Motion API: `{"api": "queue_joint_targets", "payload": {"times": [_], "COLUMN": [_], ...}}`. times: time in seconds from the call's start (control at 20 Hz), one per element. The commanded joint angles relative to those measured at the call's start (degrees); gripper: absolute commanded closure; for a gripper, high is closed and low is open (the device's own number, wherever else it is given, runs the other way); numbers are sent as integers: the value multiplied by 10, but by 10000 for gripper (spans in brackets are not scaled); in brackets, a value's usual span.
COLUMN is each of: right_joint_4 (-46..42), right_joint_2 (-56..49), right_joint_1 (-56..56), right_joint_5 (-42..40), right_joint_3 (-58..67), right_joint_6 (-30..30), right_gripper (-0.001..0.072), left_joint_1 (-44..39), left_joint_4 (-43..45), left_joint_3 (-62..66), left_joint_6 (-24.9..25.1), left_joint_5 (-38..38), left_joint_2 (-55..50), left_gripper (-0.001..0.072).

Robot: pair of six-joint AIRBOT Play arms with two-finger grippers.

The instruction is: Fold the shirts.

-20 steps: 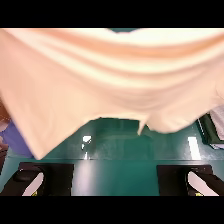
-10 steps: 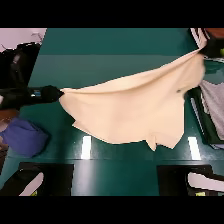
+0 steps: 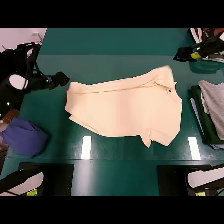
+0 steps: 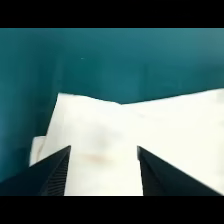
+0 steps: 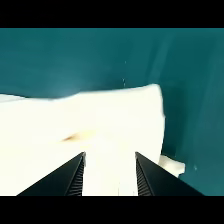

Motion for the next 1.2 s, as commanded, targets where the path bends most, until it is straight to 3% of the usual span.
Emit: {"api": "queue_joint_targets", "payload": {"times": [0.0,0.15,0.25,0.55,0.6,1.0,1.05,1.1,1.15], "right_joint_4": [-1,0,18,59,59,59,60,60,60], "right_joint_2": [26,108,165,286,301,344,346,348,348], "right_joint_1": [-29,-63,-76,-67,-62,-52,-52,-52,-52], "right_joint_5": [80,93,88,10,2,-6,-6,-7,-6], "right_joint_3": [1,-112,-198,-368,-384,-431,-431,-430,-430], "right_joint_6": [0,0,0,0,0,0,0,1,4], "right_gripper": [345,346,346,373,404,404,404,404,404], "left_joint_1": [35,65,58,42,42,42,42,42,42], "left_joint_4": [44,52,43,25,14,-31,-37,-44,-46], "left_joint_3": [45,6,-59,-203,-212,-220,-220,-220,-221], "left_joint_6": [3,23,30,30,30,70,70,75,80], "left_joint_5": [-146,-259,-274,-213,-195,-124,-122,-127,-133], "left_joint_2": [-7,-2,17,41,41,40,37,30,21], "left_gripper": [220,220,220,220,220,222,245,353,348]}}
